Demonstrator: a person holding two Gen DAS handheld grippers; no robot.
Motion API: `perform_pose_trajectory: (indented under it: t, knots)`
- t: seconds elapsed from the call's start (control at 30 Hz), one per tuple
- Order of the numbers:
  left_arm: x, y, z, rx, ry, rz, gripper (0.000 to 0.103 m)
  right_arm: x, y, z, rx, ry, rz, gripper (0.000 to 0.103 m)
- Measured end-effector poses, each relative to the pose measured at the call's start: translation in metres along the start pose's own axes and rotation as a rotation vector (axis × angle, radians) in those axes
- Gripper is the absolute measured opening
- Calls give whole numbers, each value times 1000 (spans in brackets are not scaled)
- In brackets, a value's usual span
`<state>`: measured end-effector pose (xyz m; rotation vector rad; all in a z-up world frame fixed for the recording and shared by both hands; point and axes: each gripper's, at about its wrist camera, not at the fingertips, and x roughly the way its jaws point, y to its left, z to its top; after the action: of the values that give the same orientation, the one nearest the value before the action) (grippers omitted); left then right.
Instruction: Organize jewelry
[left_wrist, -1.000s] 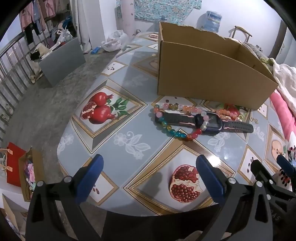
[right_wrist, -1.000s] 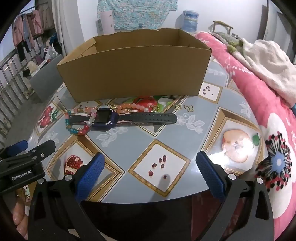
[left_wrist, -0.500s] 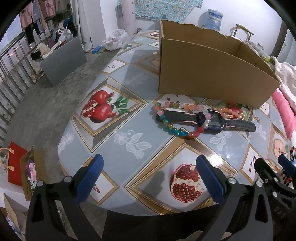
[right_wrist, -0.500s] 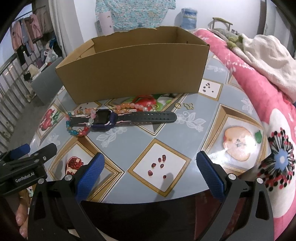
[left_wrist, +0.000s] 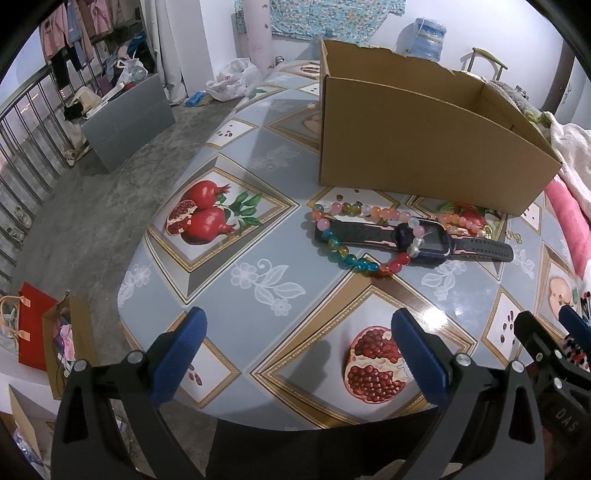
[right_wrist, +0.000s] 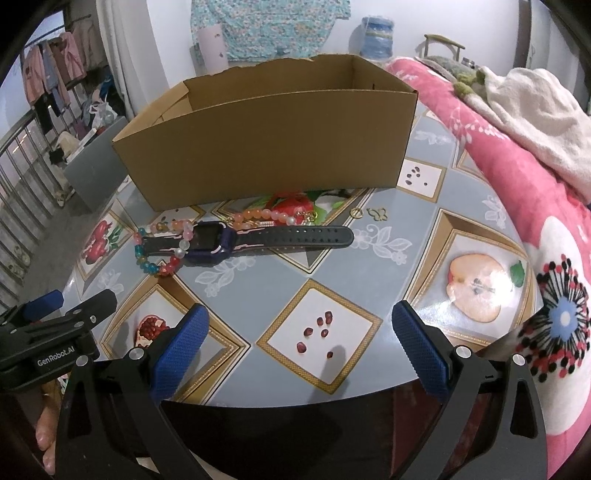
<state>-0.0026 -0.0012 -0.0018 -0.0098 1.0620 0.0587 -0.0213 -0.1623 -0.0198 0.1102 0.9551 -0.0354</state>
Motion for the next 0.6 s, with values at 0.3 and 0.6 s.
perform_pose_trajectory:
  t: [0.3, 0.6]
  knots:
    - [-1, 2, 0, -1, -1, 6, 99, 0, -1, 0, -1, -1, 1, 95]
    - [-1, 3, 1, 0, 0, 7, 99, 0, -1, 0, 0, -1, 3, 95]
